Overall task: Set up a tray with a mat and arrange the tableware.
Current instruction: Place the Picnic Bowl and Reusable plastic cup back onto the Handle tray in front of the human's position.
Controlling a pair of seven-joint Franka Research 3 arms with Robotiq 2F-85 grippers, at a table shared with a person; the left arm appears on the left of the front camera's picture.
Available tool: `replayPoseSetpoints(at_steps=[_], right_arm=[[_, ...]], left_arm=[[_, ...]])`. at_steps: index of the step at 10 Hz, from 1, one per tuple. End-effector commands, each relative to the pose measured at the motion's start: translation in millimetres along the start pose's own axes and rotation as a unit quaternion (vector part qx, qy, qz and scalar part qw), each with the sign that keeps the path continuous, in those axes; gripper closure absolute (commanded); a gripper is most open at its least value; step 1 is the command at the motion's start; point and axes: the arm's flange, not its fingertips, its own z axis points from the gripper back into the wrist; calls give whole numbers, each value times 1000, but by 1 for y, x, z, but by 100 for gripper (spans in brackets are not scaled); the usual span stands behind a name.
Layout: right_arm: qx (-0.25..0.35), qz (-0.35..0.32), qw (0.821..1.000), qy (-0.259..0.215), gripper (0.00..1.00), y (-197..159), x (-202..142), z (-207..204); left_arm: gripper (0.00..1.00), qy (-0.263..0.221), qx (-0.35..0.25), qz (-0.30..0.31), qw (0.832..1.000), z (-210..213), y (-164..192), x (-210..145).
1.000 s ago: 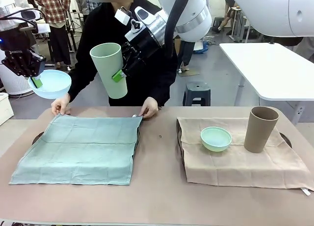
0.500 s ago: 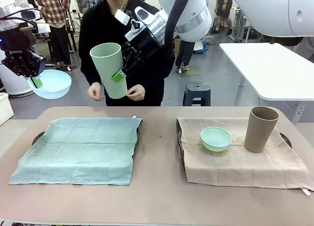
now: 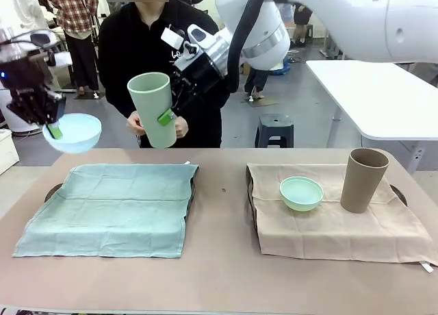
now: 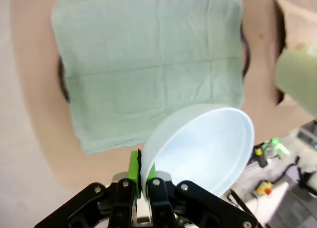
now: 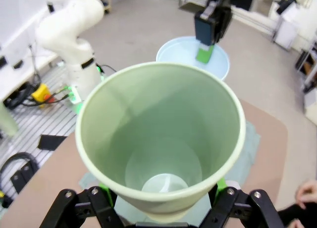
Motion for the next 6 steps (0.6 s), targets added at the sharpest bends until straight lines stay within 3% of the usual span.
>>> replayPoseSetpoints(at_steps=[1,2,3,6], right_arm=[[46,30,997,-48,15,-26,-30,-21],[46,35,997,-50,15,-31,-37,-30],[20,13,1000,-18,15,-7,-23,-15],[20,13,1000,-18,15,-7,-23,-15]], left_arm=[[95,25,-27,-8,999,-39,15,3],[95,32,-27,-9,999,-48,15,7],[95,24,-23,20,999,-46,14,6],[95,43,-22,2,999,-58,18,4]])
